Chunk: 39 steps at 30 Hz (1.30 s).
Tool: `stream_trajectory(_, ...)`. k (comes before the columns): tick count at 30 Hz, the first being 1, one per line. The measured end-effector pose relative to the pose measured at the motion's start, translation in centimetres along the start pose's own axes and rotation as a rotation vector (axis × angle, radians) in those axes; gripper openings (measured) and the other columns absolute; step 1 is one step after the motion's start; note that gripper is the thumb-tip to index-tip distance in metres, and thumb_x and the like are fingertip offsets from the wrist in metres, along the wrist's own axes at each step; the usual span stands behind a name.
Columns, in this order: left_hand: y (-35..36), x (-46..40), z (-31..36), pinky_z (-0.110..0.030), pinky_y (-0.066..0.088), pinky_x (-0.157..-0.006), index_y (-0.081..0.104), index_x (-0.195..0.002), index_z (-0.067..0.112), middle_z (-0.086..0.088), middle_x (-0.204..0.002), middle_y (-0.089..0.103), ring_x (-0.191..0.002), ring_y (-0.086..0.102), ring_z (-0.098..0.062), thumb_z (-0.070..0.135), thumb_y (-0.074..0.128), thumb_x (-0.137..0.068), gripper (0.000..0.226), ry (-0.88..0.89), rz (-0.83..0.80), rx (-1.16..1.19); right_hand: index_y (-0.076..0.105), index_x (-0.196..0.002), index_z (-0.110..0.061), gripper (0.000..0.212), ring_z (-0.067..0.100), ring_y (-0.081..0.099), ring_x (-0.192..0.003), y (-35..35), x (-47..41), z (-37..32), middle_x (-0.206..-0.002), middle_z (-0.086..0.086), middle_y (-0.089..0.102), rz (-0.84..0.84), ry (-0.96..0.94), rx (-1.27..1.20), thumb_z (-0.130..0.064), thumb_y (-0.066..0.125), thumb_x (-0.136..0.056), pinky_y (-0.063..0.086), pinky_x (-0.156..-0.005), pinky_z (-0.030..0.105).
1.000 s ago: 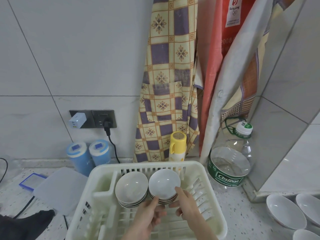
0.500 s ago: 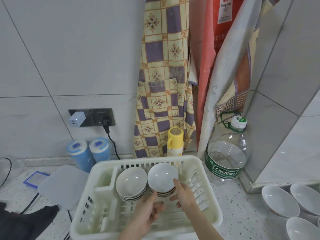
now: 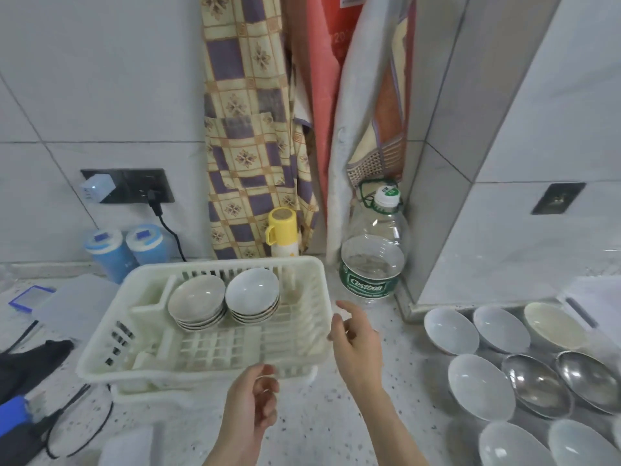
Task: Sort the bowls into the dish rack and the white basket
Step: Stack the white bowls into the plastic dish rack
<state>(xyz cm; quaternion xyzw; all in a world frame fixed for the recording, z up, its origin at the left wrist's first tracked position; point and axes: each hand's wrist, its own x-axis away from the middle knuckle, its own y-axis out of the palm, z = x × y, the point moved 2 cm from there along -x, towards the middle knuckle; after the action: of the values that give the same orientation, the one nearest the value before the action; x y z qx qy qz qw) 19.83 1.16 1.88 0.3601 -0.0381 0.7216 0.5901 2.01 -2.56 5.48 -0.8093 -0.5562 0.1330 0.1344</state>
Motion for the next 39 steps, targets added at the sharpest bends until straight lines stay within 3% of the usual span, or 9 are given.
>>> stream_trajectory(5,7.5,2.4,-8.7,-0.015,0.018,-0.036,0.06,-0.092,0.001,-0.007,-0.056,0.061,-0.033,0.036,-0.014,0.023,0.05,-0.097,0.025,-0.18,-0.099,-0.366,0.063,-0.106,-0.033,0.023,0.001,0.058,-0.056,-9.7,2.0,5.4,-0.065,-0.01,0.069,0.098,0.144,-0.093,-0.018,0.05,-0.095,0.044,-0.052,0.016)
stream_trajectory(9,13.0,4.3,-15.4,-0.016,0.021,-0.038,0.053,-0.107,0.017,-0.006,-0.071,0.074,-0.037,0.041,-0.014,0.036,0.054,-0.092,0.024,-0.34,-0.226,-0.739,0.064,-0.107,-0.029,0.024,0.0,0.053,-0.052,-15.3,3.1,9.1,-0.066,-0.005,0.07,0.083,0.258,-0.093,-0.016,0.047,-0.095,0.041,-0.052,0.02)
stream_trajectory(13,17.1,5.7,-20.5,-0.016,0.025,-0.039,0.042,-0.122,0.028,-0.004,-0.085,0.074,-0.043,0.044,-0.011,0.059,0.056,-0.072,0.061,-0.35,-0.322,-0.883,0.066,-0.104,-0.028,0.024,0.009,0.063,-0.069,-20.3,4.0,11.6,-0.069,-0.002,0.071,0.122,0.326,-0.117,-0.014,0.049,-0.094,0.043,-0.06,0.024)
stream_trajectory(15,18.6,5.9,-22.3,-0.017,0.027,-0.04,0.036,-0.131,0.03,-0.006,-0.093,0.073,-0.044,0.045,-0.011,0.055,0.055,-0.078,0.062,-0.348,-0.331,-0.922,0.067,-0.103,-0.027,0.026,0.01,0.064,-0.075,-22.5,4.3,12.5,-0.069,-0.002,0.071,0.145,0.337,-0.117,-0.013,0.048,-0.093,0.043,-0.063,0.026)
stream_trajectory(23,20.6,6.5,-25.3,-0.02,0.026,-0.038,0.044,-0.118,0.023,-0.01,-0.081,0.072,-0.038,0.044,-0.01,0.011,0.047,-0.087,0.034,-0.337,-0.363,-0.81,0.065,-0.107,-0.025,0.021,0.019,0.066,-0.082,-26.8,4.2,15.1,-0.073,0.0,0.072,0.151,0.39,-0.156,-0.017,0.05,-0.095,0.043,-0.066,0.028)
stream_trajectory(30,16.9,5.3,-22.1,-0.019,0.023,-0.04,0.061,-0.107,0.02,-0.016,-0.076,0.076,-0.045,0.051,-0.011,0.009,0.051,-0.084,0.028,-0.259,-0.256,-0.734,0.069,-0.092,-0.023,0.014,0.02,0.064,-0.072,-27.7,4.0,16.3,-0.07,0.003,0.07,0.17,0.425,-0.163,-0.022,0.054,-0.093,0.047,-0.061,0.032)
stream_trajectory(34,13.5,4.1,-19.5,-0.019,0.023,-0.036,0.061,-0.111,0.018,-0.021,-0.076,0.075,-0.044,0.037,-0.012,0.008,0.052,-0.084,0.03,-0.223,-0.131,-0.642,0.07,-0.081,-0.008,0.035,0.014,0.048,-0.046,-25.9,4.2,17.8,-0.064,0.007,0.069,0.059,0.635,-0.082,-0.038,0.056,-0.092,0.035,-0.048,0.026)
stream_trajectory(37,11.6,3.6,-17.8,-0.019,0.024,-0.037,0.061,-0.111,0.017,-0.022,-0.078,0.075,-0.044,0.037,-0.012,0.008,0.053,-0.085,0.029,-0.171,-0.051,-0.566,0.066,-0.091,-0.001,0.049,0.014,0.039,-0.044,-24.2,4.1,18.7,-0.068,0.012,0.071,-0.042,0.826,-0.131,-0.047,0.05,-0.095,0.028,-0.039,0.021)
stream_trajectory(39,10.7,3.5,-16.7,-0.019,0.025,-0.036,0.061,-0.111,0.016,-0.022,-0.077,0.075,-0.041,0.039,-0.01,0.007,0.052,-0.086,0.028,-0.138,-0.015,-0.512,0.056,-0.101,-0.003,0.043,0.015,0.041,-0.048,-23.3,3.7,18.9,-0.077,0.014,0.074,-0.043,0.851,-0.123,-0.044,0.049,-0.096,0.03,-0.041,0.021)
